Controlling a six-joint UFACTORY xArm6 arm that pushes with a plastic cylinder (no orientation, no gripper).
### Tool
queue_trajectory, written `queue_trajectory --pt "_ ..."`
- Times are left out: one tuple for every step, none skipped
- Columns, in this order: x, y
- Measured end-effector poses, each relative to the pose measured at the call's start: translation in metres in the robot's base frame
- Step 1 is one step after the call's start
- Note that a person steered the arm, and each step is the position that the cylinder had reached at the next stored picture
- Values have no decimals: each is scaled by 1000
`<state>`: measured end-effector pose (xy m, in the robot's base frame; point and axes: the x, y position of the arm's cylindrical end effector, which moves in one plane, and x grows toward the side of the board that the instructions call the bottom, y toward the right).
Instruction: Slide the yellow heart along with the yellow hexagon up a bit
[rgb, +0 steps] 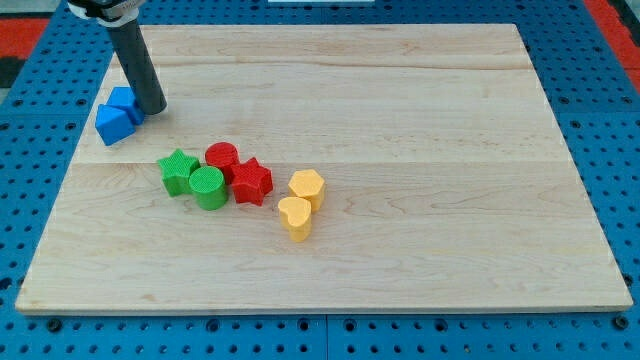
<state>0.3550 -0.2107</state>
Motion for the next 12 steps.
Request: queue_trajectory --pt "-1 -6" --pt "-2 -12" --pt "-2 -12" --pt "2 5" --pt "3 37" --pt "1 76" --pt "10 117" --pt "43 172" --pt "74 229" --pt "132 291" --pt "191 312" --pt "220 266"
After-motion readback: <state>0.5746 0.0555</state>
